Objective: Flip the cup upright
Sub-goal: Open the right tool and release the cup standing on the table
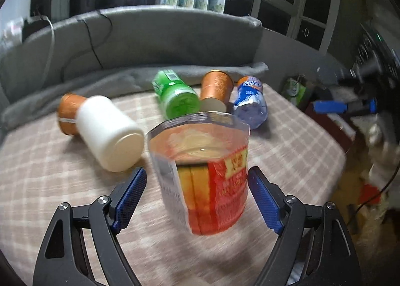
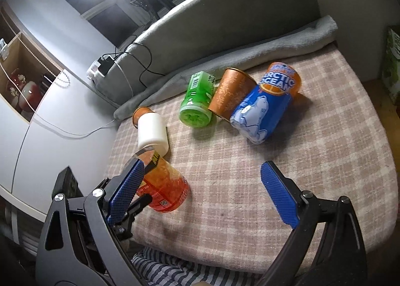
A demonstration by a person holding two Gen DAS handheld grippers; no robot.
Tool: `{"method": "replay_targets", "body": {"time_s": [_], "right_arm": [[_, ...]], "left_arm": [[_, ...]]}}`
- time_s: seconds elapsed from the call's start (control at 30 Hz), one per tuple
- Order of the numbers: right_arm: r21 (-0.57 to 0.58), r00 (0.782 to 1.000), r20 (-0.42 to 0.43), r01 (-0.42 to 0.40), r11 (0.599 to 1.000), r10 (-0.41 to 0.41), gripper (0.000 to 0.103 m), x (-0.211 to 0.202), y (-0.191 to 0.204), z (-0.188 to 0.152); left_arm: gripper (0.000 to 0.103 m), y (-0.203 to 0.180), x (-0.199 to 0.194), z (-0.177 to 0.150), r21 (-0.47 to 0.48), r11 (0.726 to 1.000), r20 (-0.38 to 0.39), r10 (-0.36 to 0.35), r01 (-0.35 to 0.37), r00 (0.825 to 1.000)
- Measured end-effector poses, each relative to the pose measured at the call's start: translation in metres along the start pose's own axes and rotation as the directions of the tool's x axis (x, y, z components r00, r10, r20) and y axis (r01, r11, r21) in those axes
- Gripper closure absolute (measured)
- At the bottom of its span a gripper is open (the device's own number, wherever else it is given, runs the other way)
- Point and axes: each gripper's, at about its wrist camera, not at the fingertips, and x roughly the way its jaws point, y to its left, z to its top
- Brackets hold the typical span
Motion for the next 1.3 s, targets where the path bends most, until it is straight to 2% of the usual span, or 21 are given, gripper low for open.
{"method": "replay_targets", "body": {"time_s": [0.1, 0.2, 0.47, 0.7, 0.77, 0.83, 0.9, 1.13, 1.3], "right_arm": [[0.024, 1.0, 0.004, 0.004, 1.0, -0.005, 0.007, -0.001, -0.009, -0.001], [0.046, 1.0, 0.001, -0.002, 0.999, 0.002, 0.007, 0.0, -0.016, -0.003], [0.074, 1.0, -0.007, 0.009, 0.997, -0.008, 0.007, 0.002, -0.031, -0.006], [0.073, 1.0, -0.005, 0.01, 0.997, -0.009, 0.007, 0.004, -0.033, -0.009], [0.073, 1.0, -0.005, 0.005, 0.997, -0.005, 0.007, 0.005, -0.032, -0.01], [0.071, 1.0, -0.001, 0.004, 0.997, -0.004, 0.007, 0.005, -0.031, -0.012], [0.061, 1.0, 0.004, 0.007, 0.998, -0.007, 0.007, 0.005, -0.028, -0.013], [0.004, 0.999, 0.026, 0.048, 0.999, -0.048, 0.007, 0.001, -0.015, -0.02], [-0.042, 0.996, 0.056, 0.078, 0.996, -0.075, 0.007, -0.004, -0.005, -0.022]], "left_arm": [[0.02, 0.01, 0.011, 0.011, -0.063, 0.997, -0.04, -0.053, 0.05, 0.998], [0.02, 0.015, 0.019, 0.017, -0.103, 0.992, -0.051, -0.075, 0.069, 0.996], [0.022, 0.007, 0.02, 0.018, -0.107, 0.993, -0.002, -0.039, 0.039, 0.999], [0.022, -0.01, 0.0, 0.02, 0.025, 0.996, 0.09, 0.082, -0.084, 0.993], [0.022, -0.016, -0.002, 0.02, 0.087, 0.986, 0.116, 0.131, -0.142, 0.984], [0.022, -0.024, 0.002, 0.017, 0.161, 0.963, 0.145, 0.193, -0.215, 0.97], [0.022, -0.028, 0.008, 0.014, 0.205, 0.947, 0.151, 0.22, -0.248, 0.964], [0.02, -0.026, 0.027, 0.008, 0.187, 0.967, 0.078, 0.162, -0.174, 0.984], [0.019, -0.023, 0.021, 0.007, 0.163, 0.977, 0.069, 0.128, -0.138, 0.989]]}}
